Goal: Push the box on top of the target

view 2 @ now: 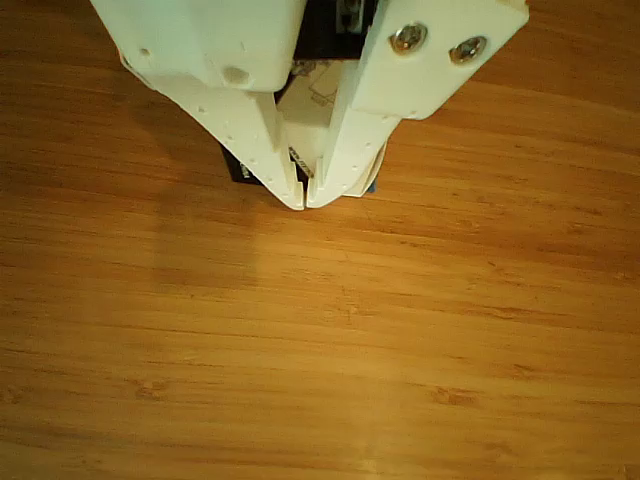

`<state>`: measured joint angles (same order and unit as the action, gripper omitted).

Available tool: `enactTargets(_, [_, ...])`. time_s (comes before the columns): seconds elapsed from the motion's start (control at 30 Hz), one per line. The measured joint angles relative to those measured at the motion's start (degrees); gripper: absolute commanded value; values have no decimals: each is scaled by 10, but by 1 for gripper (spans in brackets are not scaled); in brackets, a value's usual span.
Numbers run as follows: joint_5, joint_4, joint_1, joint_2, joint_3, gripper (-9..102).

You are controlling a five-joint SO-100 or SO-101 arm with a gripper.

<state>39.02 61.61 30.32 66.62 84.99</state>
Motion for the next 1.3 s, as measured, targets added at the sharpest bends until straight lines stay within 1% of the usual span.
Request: enactTargets(1.3, [-18,0,-16,1,11,0])
